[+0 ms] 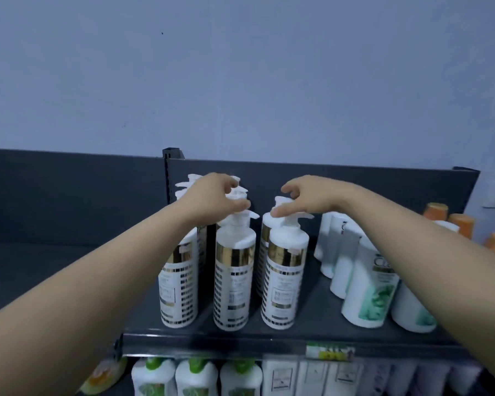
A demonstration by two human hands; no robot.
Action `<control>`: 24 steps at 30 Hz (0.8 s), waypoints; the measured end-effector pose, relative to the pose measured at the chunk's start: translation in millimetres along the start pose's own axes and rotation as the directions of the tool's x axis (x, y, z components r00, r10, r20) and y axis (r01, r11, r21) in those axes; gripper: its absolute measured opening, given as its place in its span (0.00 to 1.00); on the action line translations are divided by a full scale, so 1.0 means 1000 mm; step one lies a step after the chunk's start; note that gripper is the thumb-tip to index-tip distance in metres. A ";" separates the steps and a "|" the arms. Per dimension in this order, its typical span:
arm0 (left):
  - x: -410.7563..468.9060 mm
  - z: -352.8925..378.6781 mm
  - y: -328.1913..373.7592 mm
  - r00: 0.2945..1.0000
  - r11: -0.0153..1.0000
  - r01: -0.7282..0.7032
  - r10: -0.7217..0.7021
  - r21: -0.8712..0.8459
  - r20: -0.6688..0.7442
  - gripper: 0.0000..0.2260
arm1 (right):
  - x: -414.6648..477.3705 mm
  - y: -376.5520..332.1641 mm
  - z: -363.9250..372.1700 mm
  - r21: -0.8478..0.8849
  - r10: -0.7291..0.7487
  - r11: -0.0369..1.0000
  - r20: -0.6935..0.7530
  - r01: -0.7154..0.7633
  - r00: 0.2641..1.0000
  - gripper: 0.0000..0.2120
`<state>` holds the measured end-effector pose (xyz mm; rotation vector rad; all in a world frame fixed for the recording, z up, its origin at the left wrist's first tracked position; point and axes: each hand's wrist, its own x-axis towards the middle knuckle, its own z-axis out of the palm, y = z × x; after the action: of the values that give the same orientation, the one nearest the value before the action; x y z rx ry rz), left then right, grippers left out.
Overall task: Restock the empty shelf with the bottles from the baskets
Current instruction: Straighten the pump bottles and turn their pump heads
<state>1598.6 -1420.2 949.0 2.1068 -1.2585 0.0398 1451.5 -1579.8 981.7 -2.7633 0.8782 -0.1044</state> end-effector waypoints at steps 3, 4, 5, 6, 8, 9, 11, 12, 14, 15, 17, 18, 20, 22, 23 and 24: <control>-0.018 0.017 -0.001 0.998 0.998 0.064 -0.065 -0.002 -0.018 0.37 | -0.017 0.008 0.027 0.158 0.031 0.987 -0.129 -0.010 0.991 0.54; -0.024 0.022 -0.001 0.996 0.997 0.074 -0.074 -0.006 -0.048 0.40 | -0.022 0.009 0.036 0.216 0.045 0.976 -0.175 -0.006 0.984 0.56; -0.031 0.027 0.000 0.993 0.995 0.092 -0.094 -0.028 -0.077 0.43 | -0.026 0.011 0.045 0.260 0.058 0.966 -0.206 -0.003 0.977 0.59; -0.038 0.033 0.000 0.987 0.990 0.118 -0.125 -0.079 -0.096 0.46 | -0.030 0.013 0.054 0.311 0.076 0.950 -0.225 -0.002 0.971 0.60; -0.053 0.049 -0.002 0.977 0.961 0.169 -0.192 -0.218 -0.091 0.48 | -0.036 0.020 0.075 0.442 0.117 0.897 -0.244 0.003 0.963 0.63; -0.060 0.058 -0.004 0.974 0.947 0.181 -0.211 -0.265 -0.087 0.47 | -0.038 0.023 0.086 0.512 0.135 0.859 -0.249 0.012 0.959 0.64; -0.072 0.074 -0.009 0.967 0.931 0.198 -0.236 -0.308 -0.092 0.43 | -0.041 0.026 0.106 0.609 0.158 0.793 -0.242 0.023 0.957 0.63; -0.077 0.080 -0.010 0.964 0.922 0.205 -0.248 -0.329 -0.094 0.41 | -0.040 0.028 0.115 0.626 0.168 0.779 -0.238 0.019 0.957 0.61; -0.082 0.088 -0.012 0.956 0.905 0.227 -0.277 -0.359 -0.094 0.38 | -0.039 0.029 0.127 0.624 0.188 0.781 -0.242 0.004 0.952 0.48; -0.083 0.090 -0.012 0.951 0.902 0.244 -0.295 -0.356 -0.095 0.37 | -0.038 0.030 0.130 0.617 0.191 0.787 -0.247 0.002 0.950 0.40; -0.083 0.093 -0.015 0.944 0.904 0.268 -0.315 -0.333 -0.096 0.34 | -0.038 0.029 0.135 0.624 0.178 0.781 -0.256 0.022 0.950 0.32; -0.083 0.093 -0.015 0.943 0.905 0.272 -0.318 -0.327 -0.096 0.32 | -0.038 0.028 0.135 0.631 0.167 0.775 -0.259 0.035 0.951 0.31; -0.083 0.092 -0.017 0.943 0.908 0.270 -0.316 -0.322 -0.101 0.32 | -0.038 0.025 0.136 0.632 0.145 0.773 -0.262 0.056 0.954 0.30; -0.083 0.091 -0.018 0.945 0.911 0.260 -0.308 -0.320 -0.109 0.32 | -0.038 0.021 0.138 0.631 0.124 0.772 -0.266 0.075 0.956 0.31; -0.082 0.091 -0.019 0.946 0.910 0.259 -0.307 -0.324 -0.108 0.32 | -0.037 0.019 0.138 0.638 0.113 0.765 -0.266 0.087 0.957 0.31; -0.082 0.091 -0.019 0.947 0.909 0.258 -0.305 -0.327 -0.103 0.32 | -0.037 0.018 0.139 0.642 0.103 0.760 -0.267 0.098 0.958 0.31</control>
<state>1542.3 -1402.1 840.3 1.9479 -0.8013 -0.1160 1430.8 -1544.3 843.1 -2.1032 0.7223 -0.6944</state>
